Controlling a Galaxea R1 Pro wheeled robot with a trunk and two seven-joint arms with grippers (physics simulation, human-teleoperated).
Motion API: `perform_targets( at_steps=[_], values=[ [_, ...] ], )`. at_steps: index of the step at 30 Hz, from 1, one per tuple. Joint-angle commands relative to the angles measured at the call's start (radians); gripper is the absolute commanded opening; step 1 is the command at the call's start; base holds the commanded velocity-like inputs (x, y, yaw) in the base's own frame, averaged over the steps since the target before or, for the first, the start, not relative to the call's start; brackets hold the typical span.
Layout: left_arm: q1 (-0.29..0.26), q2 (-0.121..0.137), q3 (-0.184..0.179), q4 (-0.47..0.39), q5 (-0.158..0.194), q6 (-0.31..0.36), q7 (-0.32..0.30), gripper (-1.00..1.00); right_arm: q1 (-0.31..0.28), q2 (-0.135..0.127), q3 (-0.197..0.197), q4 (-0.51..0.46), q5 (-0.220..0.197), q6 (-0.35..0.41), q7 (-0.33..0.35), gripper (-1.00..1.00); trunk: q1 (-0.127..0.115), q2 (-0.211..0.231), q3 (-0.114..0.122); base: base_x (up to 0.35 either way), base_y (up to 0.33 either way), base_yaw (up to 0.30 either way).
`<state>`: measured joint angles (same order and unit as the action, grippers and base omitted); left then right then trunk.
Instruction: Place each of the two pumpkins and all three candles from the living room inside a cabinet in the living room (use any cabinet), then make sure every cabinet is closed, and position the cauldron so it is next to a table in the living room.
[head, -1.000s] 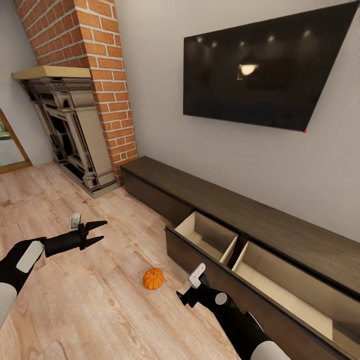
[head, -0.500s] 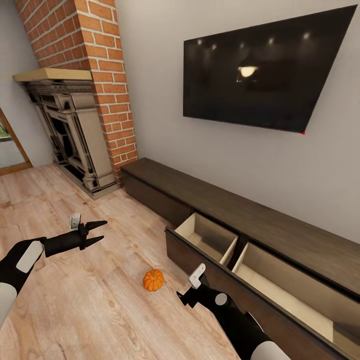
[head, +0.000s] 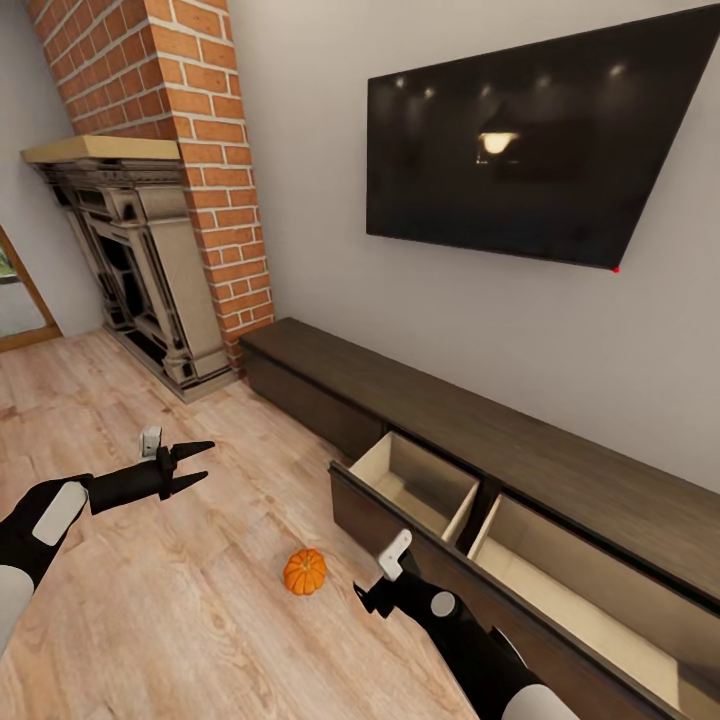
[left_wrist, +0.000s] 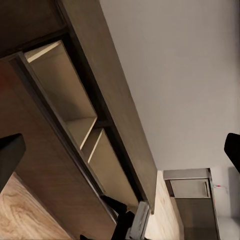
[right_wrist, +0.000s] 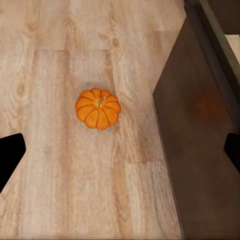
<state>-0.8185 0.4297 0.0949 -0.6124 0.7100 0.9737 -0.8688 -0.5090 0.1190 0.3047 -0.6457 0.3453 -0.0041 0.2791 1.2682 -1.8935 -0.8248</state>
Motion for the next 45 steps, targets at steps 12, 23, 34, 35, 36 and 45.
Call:
perform_targets(
  at_steps=[12, 23, 34, 35, 36, 45],
  values=[
    [-0.001, 0.001, 0.003, 0.001, 0.0, 0.003, -0.008, 1.0, -0.002, 0.02, 0.003, 0.096, 0.011, -0.015, 0.0, 1.0, 0.0, 0.0, -0.001, 0.239, 0.109, 0.0],
    [-0.001, 0.001, 0.003, 0.018, -0.006, 0.003, -0.172, 1.0, -0.005, 0.019, -0.001, 0.147, -0.151, -0.022, 0.006, 1.0, 0.0, 0.0, -0.001, 0.3, 0.138, 0.0],
    [-0.001, 0.001, 0.003, 0.019, -0.004, 0.003, -0.179, 1.0, -0.005, 0.02, 0.002, 0.134, -0.166, -0.025, 0.008, 1.0, 0.0, 0.0, -0.001, 0.064, 0.03, -0.005],
    [-0.001, 0.001, 0.003, 0.019, -0.004, 0.003, -0.179, 1.0, -0.005, 0.021, 0.002, 0.134, -0.166, -0.025, 0.008, 1.0, 0.0, 0.0, 0.0, 0.003, 0.001, -0.081],
    [-0.001, 0.001, 0.003, 0.019, -0.003, 0.003, -0.18, 1.0, -0.005, 0.021, 0.002, 0.134, -0.166, -0.025, 0.008, 1.0, 0.0, 0.0, 0.0, 0.002, 0.001, -0.131],
    [-0.001, 0.0, 0.004, 0.027, -0.001, 0.003, -0.18, 1.0, -0.005, 0.021, 0.002, 0.133, -0.166, -0.025, 0.009, 1.0, 0.0, 0.0, 0.009, 0.0, 0.065, -0.206]
  ],
)
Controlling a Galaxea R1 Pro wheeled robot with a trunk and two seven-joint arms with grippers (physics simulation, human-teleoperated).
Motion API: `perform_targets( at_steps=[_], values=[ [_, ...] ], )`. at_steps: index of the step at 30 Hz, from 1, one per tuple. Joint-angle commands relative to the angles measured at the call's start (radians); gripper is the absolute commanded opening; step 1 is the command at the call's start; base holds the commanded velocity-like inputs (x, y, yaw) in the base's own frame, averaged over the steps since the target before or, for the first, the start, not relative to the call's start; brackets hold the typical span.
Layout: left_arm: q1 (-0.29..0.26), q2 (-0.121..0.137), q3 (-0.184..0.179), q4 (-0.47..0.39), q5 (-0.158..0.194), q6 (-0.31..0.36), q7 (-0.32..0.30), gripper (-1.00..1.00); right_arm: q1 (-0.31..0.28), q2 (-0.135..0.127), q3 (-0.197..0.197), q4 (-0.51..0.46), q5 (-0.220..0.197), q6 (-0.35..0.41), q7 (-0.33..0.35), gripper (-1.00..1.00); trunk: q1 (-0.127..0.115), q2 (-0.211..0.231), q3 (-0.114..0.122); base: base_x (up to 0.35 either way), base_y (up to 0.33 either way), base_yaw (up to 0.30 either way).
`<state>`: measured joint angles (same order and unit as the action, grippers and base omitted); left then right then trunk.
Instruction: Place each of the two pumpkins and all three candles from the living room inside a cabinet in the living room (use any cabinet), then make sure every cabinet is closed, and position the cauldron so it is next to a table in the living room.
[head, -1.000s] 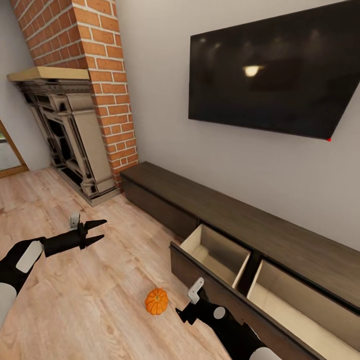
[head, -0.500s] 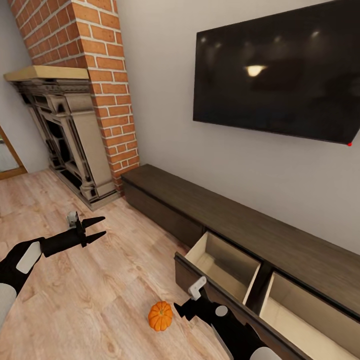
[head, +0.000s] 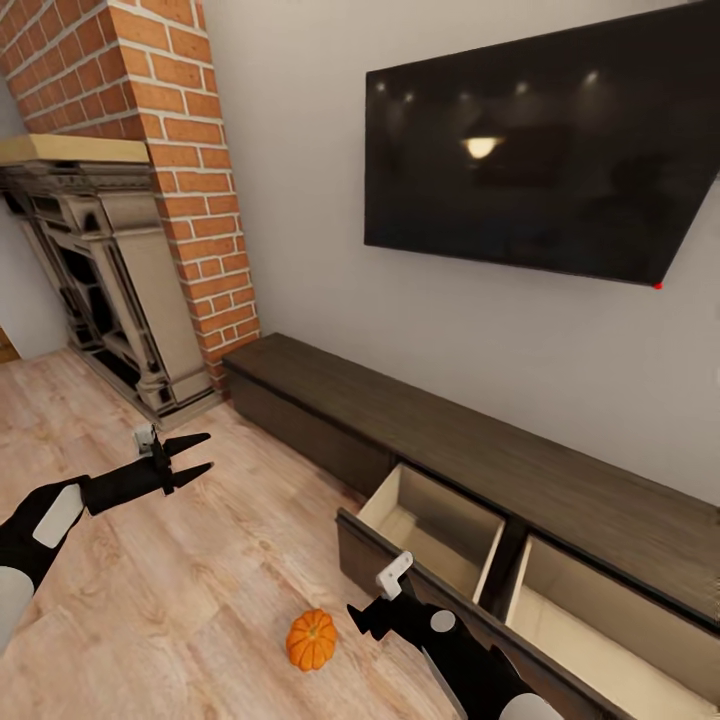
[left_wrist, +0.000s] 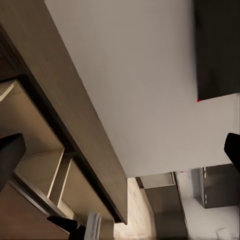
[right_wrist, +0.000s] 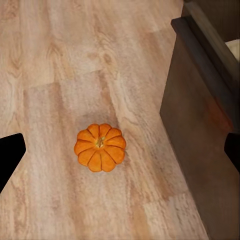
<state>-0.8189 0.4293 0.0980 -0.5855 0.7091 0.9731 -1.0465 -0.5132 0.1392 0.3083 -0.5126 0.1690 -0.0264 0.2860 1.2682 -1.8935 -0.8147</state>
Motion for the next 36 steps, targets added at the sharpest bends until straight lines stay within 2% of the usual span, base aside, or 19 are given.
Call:
perform_targets(
  at_steps=[1, 19, 22, 25, 26, 28, 29, 30, 33, 36],
  values=[
    [0.0, 0.0, 0.001, 0.001, 0.0, 0.004, -0.003, 1.0, -0.001, 0.0, -0.002, 0.0, 0.01, -0.003, 0.002, 1.0, 0.0, 0.0, 0.0, 0.0, 0.248, -0.224],
    [0.0, 0.0, 0.002, 0.001, 0.0, 0.004, -0.003, 1.0, -0.001, 0.001, -0.003, 0.001, 0.008, -0.003, 0.004, 1.0, 0.0, 0.0, 0.019, 0.0, 0.303, -0.225],
    [0.0, 0.0, 0.002, 0.001, 0.001, 0.004, -0.003, 1.0, -0.001, 0.003, -0.006, 0.003, -0.013, -0.002, 0.003, 1.0, 0.0, 0.0, 0.023, 0.0, 0.327, -0.225],
    [0.0, 0.0, 0.002, 0.001, 0.001, 0.004, -0.003, 1.0, -0.001, 0.001, -0.008, 0.002, -0.089, -0.001, 0.003, 1.0, 0.0, 0.0, 0.026, 0.0, 0.327, -0.225],
    [0.0, -0.001, 0.002, 0.001, 0.001, 0.004, -0.003, 1.0, -0.001, -0.005, -0.008, 0.014, -0.308, 0.003, 0.002, 1.0, 0.0, 0.0, 0.027, 0.0, 0.327, -0.225],
    [0.0, -0.002, 0.002, 0.001, 0.001, 0.004, -0.003, 1.0, -0.001, -0.005, -0.008, 0.017, -0.371, 0.009, 0.004, 1.0, 0.0, 0.0, 0.029, 0.0, 0.327, -0.225],
    [0.0, -0.002, 0.002, 0.001, 0.001, 0.004, -0.003, 1.0, -0.001, -0.005, -0.009, 0.017, -0.387, 0.01, 0.004, 1.0, 0.0, 0.0, 0.03, 0.0, 0.327, -0.225],
    [0.0, -0.011, 0.002, 0.001, 0.001, 0.004, -0.003, 1.0, -0.001, -0.009, -0.009, 0.016, -0.509, 0.035, 0.01, 1.0, 0.0, 0.0, 0.032, 0.0, 0.327, -0.225],
    [0.0, -0.019, 0.002, 0.001, 0.001, 0.004, -0.003, 1.0, -0.001, -0.015, -0.007, 0.018, -0.634, 0.121, 0.03, 1.0, 0.0, 0.0, 0.035, 0.0, 0.327, -0.225],
    [0.0, -0.026, 0.002, 0.001, 0.0, 0.004, -0.003, 1.0, -0.001, -0.031, -0.007, 0.021, -0.714, 0.195, 0.092, 1.0, 0.0, 0.0, 0.038, 0.0, 0.327, -0.225]
  ],
)
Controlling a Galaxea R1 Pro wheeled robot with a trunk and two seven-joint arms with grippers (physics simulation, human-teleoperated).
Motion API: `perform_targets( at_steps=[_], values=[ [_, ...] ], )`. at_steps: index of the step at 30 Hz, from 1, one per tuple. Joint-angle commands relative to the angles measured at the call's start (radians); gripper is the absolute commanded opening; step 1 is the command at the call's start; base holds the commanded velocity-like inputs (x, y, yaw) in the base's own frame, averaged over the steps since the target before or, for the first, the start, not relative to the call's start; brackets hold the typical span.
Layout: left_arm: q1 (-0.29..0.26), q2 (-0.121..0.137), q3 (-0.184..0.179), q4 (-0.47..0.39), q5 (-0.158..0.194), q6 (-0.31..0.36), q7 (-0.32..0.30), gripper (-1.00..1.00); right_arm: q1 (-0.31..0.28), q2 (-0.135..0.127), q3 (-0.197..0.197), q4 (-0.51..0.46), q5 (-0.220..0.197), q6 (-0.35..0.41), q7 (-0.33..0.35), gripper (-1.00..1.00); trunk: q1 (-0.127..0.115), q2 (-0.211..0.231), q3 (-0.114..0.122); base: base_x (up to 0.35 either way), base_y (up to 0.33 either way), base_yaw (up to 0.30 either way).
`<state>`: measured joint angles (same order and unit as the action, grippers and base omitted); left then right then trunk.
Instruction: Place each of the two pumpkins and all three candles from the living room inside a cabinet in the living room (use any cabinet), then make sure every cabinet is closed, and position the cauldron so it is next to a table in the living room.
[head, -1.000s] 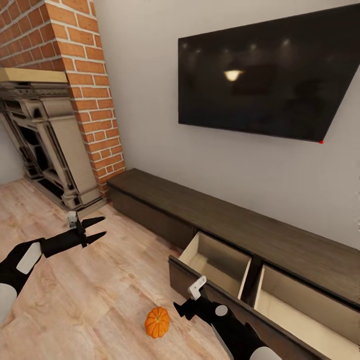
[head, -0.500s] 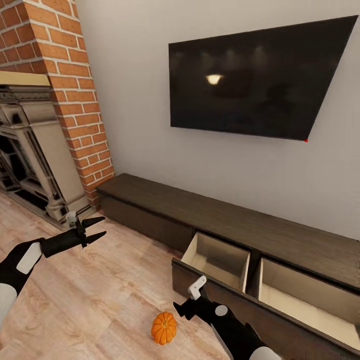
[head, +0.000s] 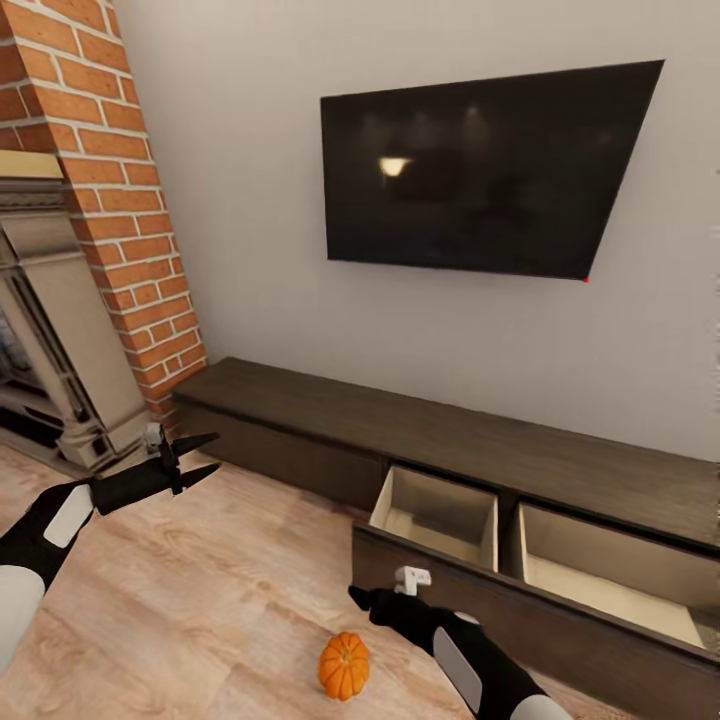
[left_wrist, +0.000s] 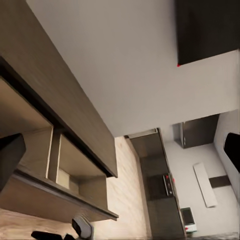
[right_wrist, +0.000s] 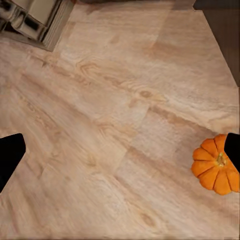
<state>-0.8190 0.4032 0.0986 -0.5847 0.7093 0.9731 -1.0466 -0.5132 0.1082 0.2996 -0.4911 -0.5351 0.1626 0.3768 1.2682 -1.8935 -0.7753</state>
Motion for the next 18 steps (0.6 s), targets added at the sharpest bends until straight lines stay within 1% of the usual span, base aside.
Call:
perform_targets(
  at_steps=[1, 4, 6, 7, 8, 9, 11, 15, 16, 18],
  values=[
    [0.0, -0.001, 0.001, 0.0, 0.0, 0.004, -0.003, 1.0, -0.001, -0.006, 0.002, 0.002, -0.026, 0.02, 0.025, 1.0, 0.0, 0.0, 0.0, 0.0, 0.327, -0.225],
    [0.0, -0.002, 0.001, 0.0, -0.001, 0.004, -0.003, 1.0, -0.001, -0.017, -0.001, 0.021, -0.058, 0.064, 0.071, 1.0, 0.0, 0.0, 0.004, 0.0, 0.327, -0.225],
    [0.0, -0.002, 0.001, 0.0, -0.001, 0.004, -0.003, 1.0, -0.001, -0.032, -0.008, 0.061, -0.112, 0.111, 0.089, 1.0, 0.0, 0.0, 0.006, 0.013, 0.327, -0.226],
    [0.0, -0.001, 0.001, 0.0, -0.001, 0.004, -0.003, 1.0, -0.001, -0.039, -0.01, 0.075, -0.135, 0.119, 0.091, 1.0, 0.0, 0.0, 0.007, 0.047, 0.327, -0.226],
    [0.0, -0.001, 0.001, 0.0, 0.0, 0.004, -0.003, 1.0, -0.001, -0.043, -0.012, 0.081, -0.146, 0.121, 0.092, 1.0, 0.0, 0.0, 0.008, 0.056, 0.326, -0.225],
    [0.0, -0.002, 0.001, 0.0, 0.0, 0.004, -0.003, 1.0, -0.001, -0.055, -0.014, 0.097, -0.173, 0.126, 0.094, 1.0, 0.0, 0.0, 0.009, 0.075, 0.301, -0.225],
    [0.0, -0.003, 0.001, 0.0, 0.0, 0.004, -0.003, 1.0, -0.001, -0.063, -0.015, 0.12, -0.191, 0.129, 0.093, 1.0, 0.0, 0.0, 0.012, 0.079, 0.233, -0.225],
    [0.0, -0.004, 0.001, 0.001, 0.0, 0.004, -0.003, 1.0, -0.008, -0.075, -0.018, 0.178, -0.2, 0.127, 0.093, 1.0, 0.0, 0.0, 0.016, 0.032, 0.071, -0.225],
    [0.0, -0.011, 0.001, 0.002, -0.001, 0.004, -0.003, 1.0, -0.011, -0.09, -0.035, 0.192, -0.202, 0.125, 0.093, 1.0, 0.0, 0.0, 0.017, 0.004, 0.009, -0.225],
    [0.0, -0.015, 0.001, 0.002, 0.0, 0.004, -0.003, 1.0, -0.012, -0.1, -0.072, 0.197, -0.202, 0.124, 0.093, 1.0, 0.0, 0.0, 0.02, 0.002, 0.005, -0.225]
  ],
)
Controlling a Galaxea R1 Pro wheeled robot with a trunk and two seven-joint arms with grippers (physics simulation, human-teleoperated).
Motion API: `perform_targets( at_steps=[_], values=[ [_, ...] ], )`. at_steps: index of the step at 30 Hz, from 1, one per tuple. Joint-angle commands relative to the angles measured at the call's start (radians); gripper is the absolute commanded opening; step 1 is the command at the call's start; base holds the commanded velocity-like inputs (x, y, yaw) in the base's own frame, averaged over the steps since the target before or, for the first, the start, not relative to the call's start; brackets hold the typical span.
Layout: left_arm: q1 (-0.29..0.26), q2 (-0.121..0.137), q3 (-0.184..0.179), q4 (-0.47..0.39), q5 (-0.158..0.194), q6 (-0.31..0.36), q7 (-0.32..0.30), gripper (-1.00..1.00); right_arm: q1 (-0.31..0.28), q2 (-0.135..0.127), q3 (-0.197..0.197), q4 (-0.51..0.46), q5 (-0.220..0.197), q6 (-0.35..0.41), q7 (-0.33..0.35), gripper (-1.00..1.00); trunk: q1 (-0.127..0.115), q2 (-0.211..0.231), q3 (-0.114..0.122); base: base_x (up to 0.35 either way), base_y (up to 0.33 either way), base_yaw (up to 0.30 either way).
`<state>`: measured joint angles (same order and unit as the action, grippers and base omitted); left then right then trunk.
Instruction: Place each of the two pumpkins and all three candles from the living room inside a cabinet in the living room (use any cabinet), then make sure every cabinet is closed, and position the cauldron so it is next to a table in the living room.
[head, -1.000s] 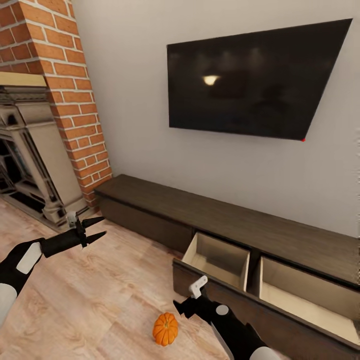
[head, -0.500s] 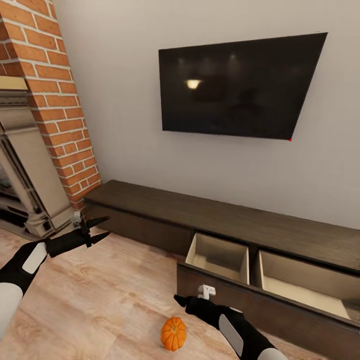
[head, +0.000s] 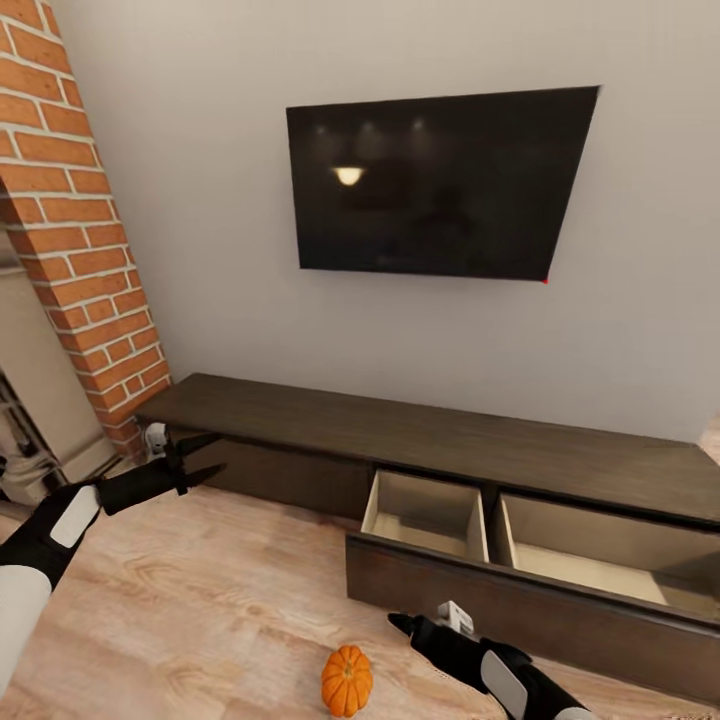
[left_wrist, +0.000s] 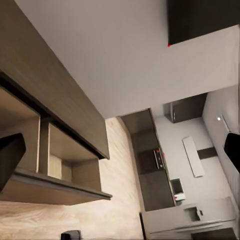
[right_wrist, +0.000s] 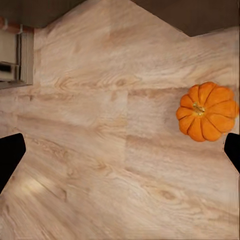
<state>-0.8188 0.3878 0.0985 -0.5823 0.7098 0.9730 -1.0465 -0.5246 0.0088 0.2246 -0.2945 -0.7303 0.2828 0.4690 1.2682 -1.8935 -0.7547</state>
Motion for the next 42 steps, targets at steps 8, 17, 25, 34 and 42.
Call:
perform_targets(
  at_steps=[8, 17, 25, 34, 42],
  values=[
    [0.0, -0.003, 0.001, 0.001, 0.0, 0.004, -0.003, 1.0, -0.002, -0.007, -0.062, 0.002, -0.008, 0.009, 0.003, 1.0, 0.0, 0.0, 0.008, 0.0, 0.001, -0.224],
    [0.0, -0.015, 0.0, -0.001, -0.001, 0.004, -0.003, 1.0, -0.002, -0.006, -0.066, -0.009, -0.008, 0.01, 0.002, 1.0, 0.027, -0.049, -0.012, 0.0, 0.0, -0.044],
    [0.0, -0.017, 0.0, -0.001, -0.001, 0.004, -0.003, 1.0, -0.002, 0.0, -0.062, -0.011, -0.01, 0.015, -0.005, 1.0, 0.057, -0.105, -0.037, 0.0, 0.0, 0.0],
    [0.0, -0.017, 0.0, 0.0, -0.001, 0.004, -0.003, 1.0, -0.033, 0.002, -0.063, 0.006, -0.011, 0.117, -0.058, 1.0, 0.092, -0.168, -0.065, 0.0, 0.0, 0.0],
    [0.0, -0.017, 0.0, 0.001, -0.001, 0.004, -0.003, 1.0, -0.122, 0.006, -0.063, 0.07, -0.012, 0.124, -0.157, 1.0, 0.123, -0.224, -0.09, 0.0, 0.0, 0.0]
  ],
)
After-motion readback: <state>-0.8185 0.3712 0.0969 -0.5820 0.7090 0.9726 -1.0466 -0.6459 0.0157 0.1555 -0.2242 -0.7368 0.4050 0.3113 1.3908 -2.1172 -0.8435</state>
